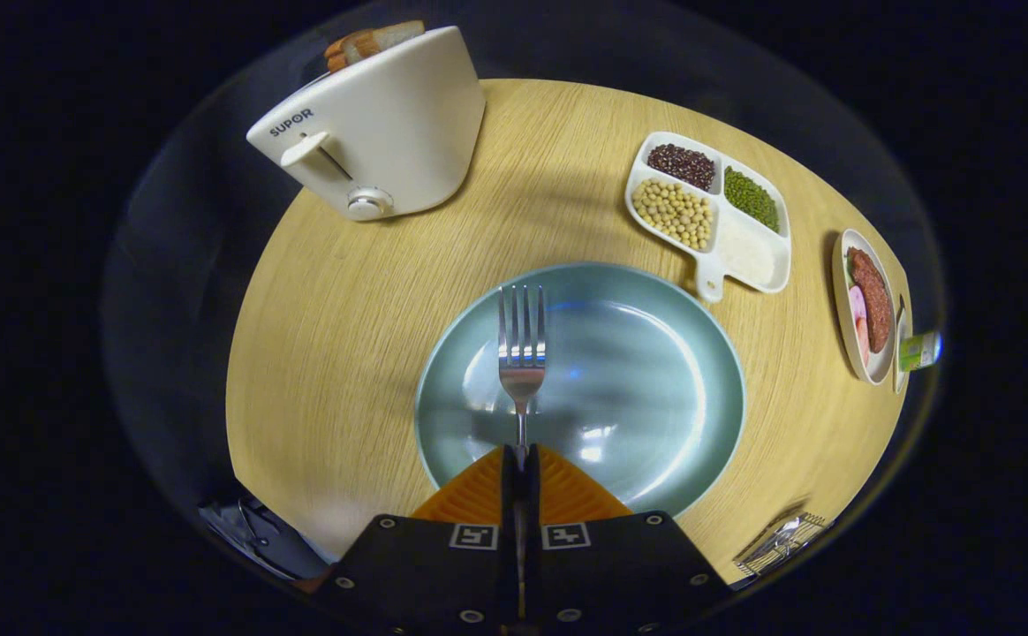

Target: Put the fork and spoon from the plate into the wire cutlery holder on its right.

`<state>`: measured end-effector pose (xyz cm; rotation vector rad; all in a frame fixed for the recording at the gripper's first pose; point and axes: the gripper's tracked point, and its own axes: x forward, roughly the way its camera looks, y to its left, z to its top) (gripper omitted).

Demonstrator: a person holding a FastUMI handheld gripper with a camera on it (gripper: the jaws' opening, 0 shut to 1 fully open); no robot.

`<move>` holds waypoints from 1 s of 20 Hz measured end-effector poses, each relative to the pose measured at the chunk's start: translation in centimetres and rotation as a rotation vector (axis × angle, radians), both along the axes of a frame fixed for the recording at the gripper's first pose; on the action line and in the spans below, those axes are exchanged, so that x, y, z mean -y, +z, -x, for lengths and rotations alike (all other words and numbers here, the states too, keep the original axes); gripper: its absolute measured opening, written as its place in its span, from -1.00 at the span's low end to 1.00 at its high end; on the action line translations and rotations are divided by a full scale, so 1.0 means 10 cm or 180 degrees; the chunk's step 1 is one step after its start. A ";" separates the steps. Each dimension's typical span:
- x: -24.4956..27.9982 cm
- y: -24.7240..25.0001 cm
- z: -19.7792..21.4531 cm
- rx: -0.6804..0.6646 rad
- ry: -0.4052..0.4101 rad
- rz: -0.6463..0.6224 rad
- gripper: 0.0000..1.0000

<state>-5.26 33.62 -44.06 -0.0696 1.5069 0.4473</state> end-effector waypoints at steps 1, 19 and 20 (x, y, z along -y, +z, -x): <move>0.06 0.09 -0.03 0.0046 -0.0016 -0.0021 -0.93; 2.69 1.16 0.75 0.0336 -0.0970 0.0402 -0.93; 2.82 1.16 0.86 0.0270 -0.0990 0.0447 -0.93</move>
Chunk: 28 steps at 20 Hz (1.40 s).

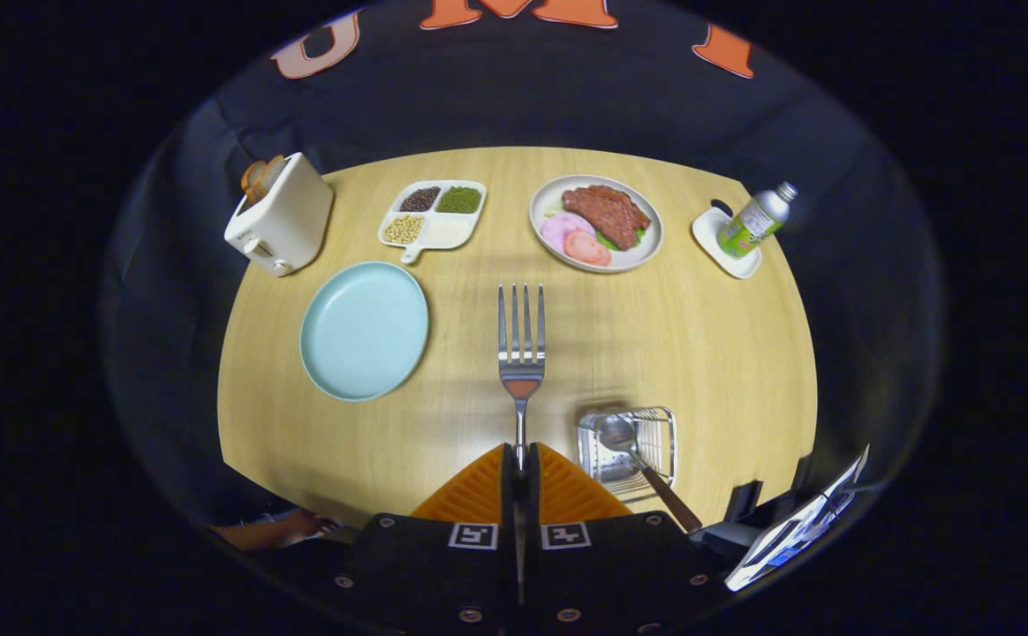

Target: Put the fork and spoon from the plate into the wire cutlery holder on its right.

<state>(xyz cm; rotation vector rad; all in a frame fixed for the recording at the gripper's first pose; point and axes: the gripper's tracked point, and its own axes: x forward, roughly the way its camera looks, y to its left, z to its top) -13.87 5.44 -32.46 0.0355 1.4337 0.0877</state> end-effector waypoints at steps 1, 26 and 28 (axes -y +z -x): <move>0.12 0.00 0.06 -0.0048 -0.0020 0.0008 -0.93; 0.61 -0.36 0.45 -0.0887 0.0224 -0.0319 -0.63; 0.59 -0.23 0.34 -0.0674 0.0082 -0.0414 -0.61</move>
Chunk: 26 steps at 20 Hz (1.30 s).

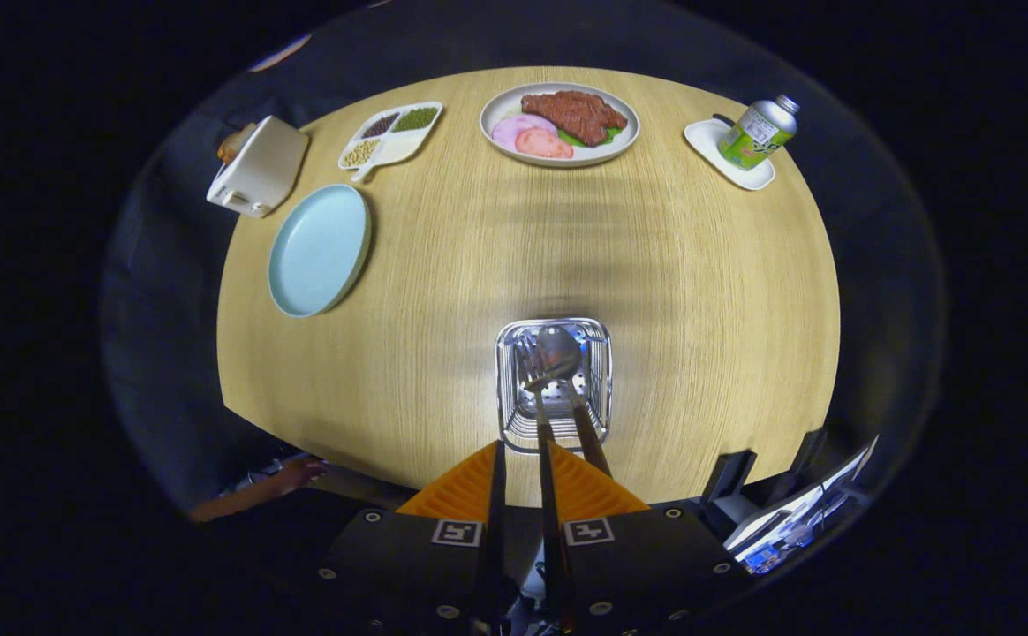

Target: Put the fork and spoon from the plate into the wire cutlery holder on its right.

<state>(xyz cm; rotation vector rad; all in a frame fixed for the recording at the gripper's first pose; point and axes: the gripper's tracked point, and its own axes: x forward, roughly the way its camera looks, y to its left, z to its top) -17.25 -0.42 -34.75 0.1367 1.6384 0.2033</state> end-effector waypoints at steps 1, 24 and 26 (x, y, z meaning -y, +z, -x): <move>-0.02 0.09 -0.10 0.0167 -0.0103 -0.0067 -0.61; 0.77 2.98 -1.65 0.4663 -0.0755 0.0190 0.81; 0.82 3.05 -1.67 0.4824 -0.0759 0.0263 0.82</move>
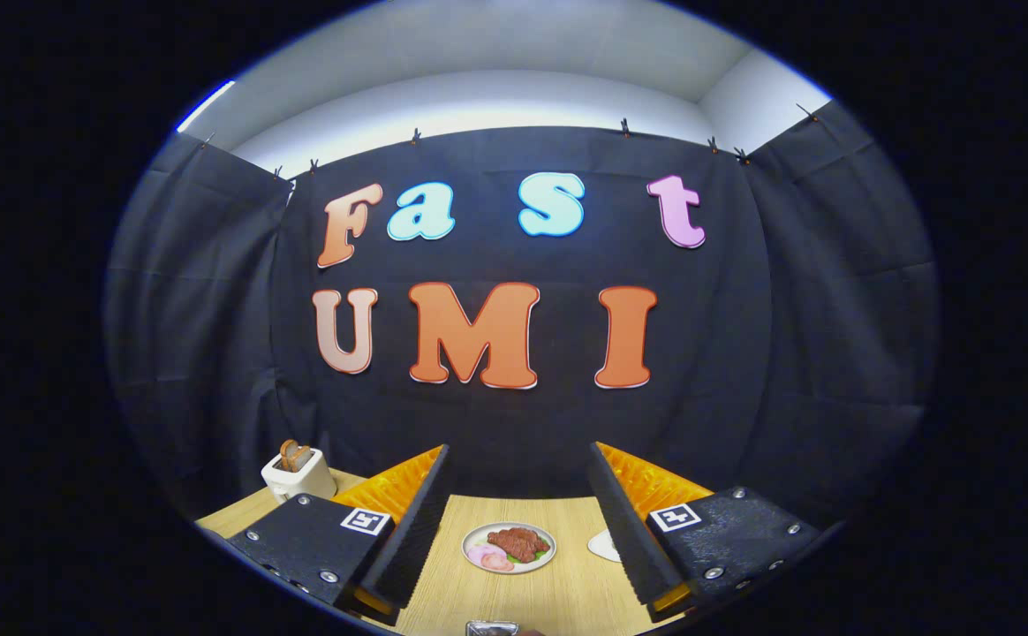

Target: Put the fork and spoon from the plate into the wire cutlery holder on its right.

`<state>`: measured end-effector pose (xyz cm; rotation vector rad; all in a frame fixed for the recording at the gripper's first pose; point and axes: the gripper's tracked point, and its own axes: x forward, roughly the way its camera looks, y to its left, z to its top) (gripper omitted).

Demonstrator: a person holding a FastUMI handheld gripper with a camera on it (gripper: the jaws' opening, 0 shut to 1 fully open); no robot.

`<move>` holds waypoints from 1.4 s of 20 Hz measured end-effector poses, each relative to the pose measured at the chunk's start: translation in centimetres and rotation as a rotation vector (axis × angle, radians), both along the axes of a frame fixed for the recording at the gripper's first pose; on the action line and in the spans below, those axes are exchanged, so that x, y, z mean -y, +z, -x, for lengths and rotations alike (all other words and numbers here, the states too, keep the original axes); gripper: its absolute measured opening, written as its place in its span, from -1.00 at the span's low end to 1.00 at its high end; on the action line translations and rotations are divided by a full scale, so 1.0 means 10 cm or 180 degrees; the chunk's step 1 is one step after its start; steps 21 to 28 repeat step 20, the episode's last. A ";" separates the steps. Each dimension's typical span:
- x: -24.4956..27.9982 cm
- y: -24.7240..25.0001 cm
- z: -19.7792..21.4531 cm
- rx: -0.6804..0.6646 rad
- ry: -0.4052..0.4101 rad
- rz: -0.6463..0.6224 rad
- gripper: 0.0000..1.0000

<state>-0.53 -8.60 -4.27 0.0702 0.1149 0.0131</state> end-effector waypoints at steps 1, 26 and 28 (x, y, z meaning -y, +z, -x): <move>0.00 0.02 0.01 0.0051 -0.0014 0.0031 0.83; -0.17 0.18 0.05 0.0349 0.0170 0.0089 0.89; -0.17 0.18 0.05 0.0349 0.0170 0.0089 0.89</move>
